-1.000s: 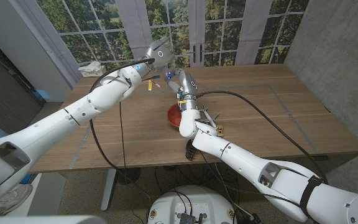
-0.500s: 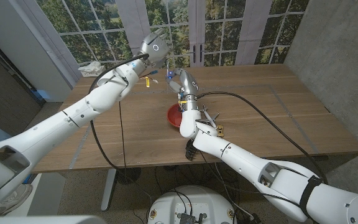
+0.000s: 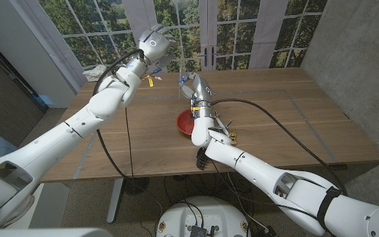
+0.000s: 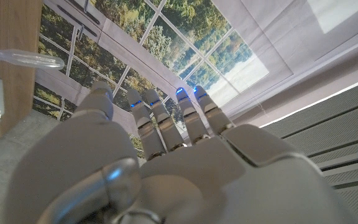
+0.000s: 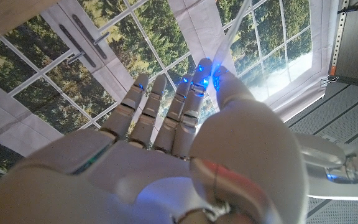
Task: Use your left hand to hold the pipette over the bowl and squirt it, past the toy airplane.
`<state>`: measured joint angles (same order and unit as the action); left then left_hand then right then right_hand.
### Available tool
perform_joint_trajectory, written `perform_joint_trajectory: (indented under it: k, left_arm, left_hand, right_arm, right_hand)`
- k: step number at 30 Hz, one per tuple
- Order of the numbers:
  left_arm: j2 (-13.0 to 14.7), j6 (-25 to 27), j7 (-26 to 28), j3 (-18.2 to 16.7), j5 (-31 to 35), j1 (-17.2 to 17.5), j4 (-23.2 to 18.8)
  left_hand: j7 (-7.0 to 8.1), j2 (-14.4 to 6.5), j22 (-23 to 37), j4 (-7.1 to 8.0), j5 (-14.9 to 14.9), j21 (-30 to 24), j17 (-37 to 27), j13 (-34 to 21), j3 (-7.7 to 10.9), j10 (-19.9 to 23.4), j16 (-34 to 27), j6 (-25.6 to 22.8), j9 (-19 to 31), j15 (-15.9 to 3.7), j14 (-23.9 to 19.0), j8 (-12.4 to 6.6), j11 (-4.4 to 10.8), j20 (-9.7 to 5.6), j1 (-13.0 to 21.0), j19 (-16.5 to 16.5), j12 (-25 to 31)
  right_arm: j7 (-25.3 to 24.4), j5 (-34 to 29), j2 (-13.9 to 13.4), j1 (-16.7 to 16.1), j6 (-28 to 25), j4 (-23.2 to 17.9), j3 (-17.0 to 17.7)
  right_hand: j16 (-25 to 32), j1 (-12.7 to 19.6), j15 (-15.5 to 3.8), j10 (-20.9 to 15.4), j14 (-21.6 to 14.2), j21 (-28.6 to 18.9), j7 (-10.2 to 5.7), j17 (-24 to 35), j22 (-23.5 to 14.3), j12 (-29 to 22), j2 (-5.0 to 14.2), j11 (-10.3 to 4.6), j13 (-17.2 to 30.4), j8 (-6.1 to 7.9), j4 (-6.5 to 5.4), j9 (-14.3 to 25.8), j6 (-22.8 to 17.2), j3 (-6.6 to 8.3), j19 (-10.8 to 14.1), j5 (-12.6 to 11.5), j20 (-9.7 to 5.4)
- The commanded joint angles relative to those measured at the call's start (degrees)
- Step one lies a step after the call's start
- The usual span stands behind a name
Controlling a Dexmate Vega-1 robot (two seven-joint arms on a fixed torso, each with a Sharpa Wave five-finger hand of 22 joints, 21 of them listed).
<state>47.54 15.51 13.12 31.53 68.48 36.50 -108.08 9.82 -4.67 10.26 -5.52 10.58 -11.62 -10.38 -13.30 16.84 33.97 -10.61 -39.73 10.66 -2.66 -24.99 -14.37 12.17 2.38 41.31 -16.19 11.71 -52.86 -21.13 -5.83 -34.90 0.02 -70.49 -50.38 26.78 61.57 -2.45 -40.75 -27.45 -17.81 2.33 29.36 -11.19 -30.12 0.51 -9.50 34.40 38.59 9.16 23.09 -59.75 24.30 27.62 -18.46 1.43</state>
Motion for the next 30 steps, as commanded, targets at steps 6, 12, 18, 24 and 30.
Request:
perform_joint_trajectory:
  k: [6, 12, 18, 24, 30]
  left_arm:
    - [-1.2, -2.4, 0.3, -7.2, -27.0, 4.0, -0.2]
    - [-1.0, -5.2, 0.5, -8.7, -34.7, 4.5, 0.4]
    - [-1.2, -10.6, -0.6, -11.1, -45.9, 5.3, 2.1]
    - [-1.0, -13.2, -0.6, -11.6, -51.1, 5.7, 3.2]
    - [-1.7, -18.1, -4.9, -12.7, -62.1, 5.6, 6.3]
  left_hand:
    - [-1.45, 0.6, 0.3, 0.23, -0.3, -0.1, -0.2, 0.1, -0.36, 0.7, -0.3, -0.8, 0.0, -9.36, -0.6, 0.47, 0.12, 0.81, -2.2, 0.1, 0.4]
    - [-1.98, 1.1, 0.3, 0.16, -0.3, 0.0, -0.1, 0.2, -0.58, 0.7, -0.2, 0.1, 0.0, -9.15, -0.7, 1.02, 0.09, 1.23, -3.1, 0.5, 0.3]
    - [-3.36, 2.5, 0.4, -0.36, -0.5, 0.1, 0.0, 0.5, -1.11, -1.9, 0.1, 4.3, 0.2, -8.14, 0.2, 2.94, -0.19, 1.85, -5.7, 1.4, -0.6]
    - [-3.43, 3.3, 0.4, -0.76, -0.5, 0.2, 0.0, 0.6, -1.37, -3.7, 0.2, 6.9, 0.2, -7.3, 1.2, 3.65, -1.23, 2.11, -7.0, 2.0, -0.9]
    - [-3.89, 3.9, 0.5, -0.78, -0.6, 0.5, -0.1, 0.7, -1.76, -5.5, 0.2, 8.7, 0.2, -6.48, 2.0, 3.94, -2.65, 2.51, -8.6, 3.4, -1.0]
  right_arm:
    - [-3.0, -0.2, -0.4, -0.9, 2.9, 0.1, 1.1]
    - [-3.4, -0.3, -0.5, -1.0, 3.5, 0.3, 1.3]
    - [-4.1, -0.4, -0.3, -1.0, 3.9, 0.7, 1.5]
    - [-4.5, -0.5, -0.3, -1.0, 4.4, 0.8, 1.6]
    - [-5.2, -0.6, -0.5, -1.2, 5.6, 0.9, 1.8]
  right_hand:
    - [-0.2, -0.7, -8.36, -0.5, 0.0, -0.4, 0.21, 0.6, -0.1, -0.2, -0.29, -0.29, 0.4, 0.56, 0.12, -0.2, 0.1, 0.56, 0.1, -0.8, -0.02]
    - [-0.2, -0.7, -8.41, -0.6, 0.0, -0.4, 0.14, 0.9, 0.0, -0.2, -0.39, -0.39, 0.5, 0.68, 0.14, -0.3, 0.1, 0.6, 0.0, -1.0, -0.01]
    - [-0.4, -0.7, -8.45, -0.6, 0.1, -0.4, 0.08, 1.0, 0.0, -0.2, -0.37, -0.48, 0.7, 0.76, 0.15, -0.4, 0.2, 0.72, -0.1, -1.3, -0.06]
    - [-0.5, -0.9, -8.41, -0.6, 0.2, -0.4, -0.01, 1.2, 0.0, -0.2, -0.49, -0.52, 0.8, 0.85, 0.14, -0.5, 0.2, 0.74, -0.3, -1.5, 0.01]
    - [-0.6, -0.9, -8.48, -0.6, 0.2, -0.4, -0.08, 1.4, 0.0, -0.1, -0.56, -0.48, 0.9, 0.99, 0.16, -0.5, 0.3, 0.81, -0.3, -1.8, 0.0]
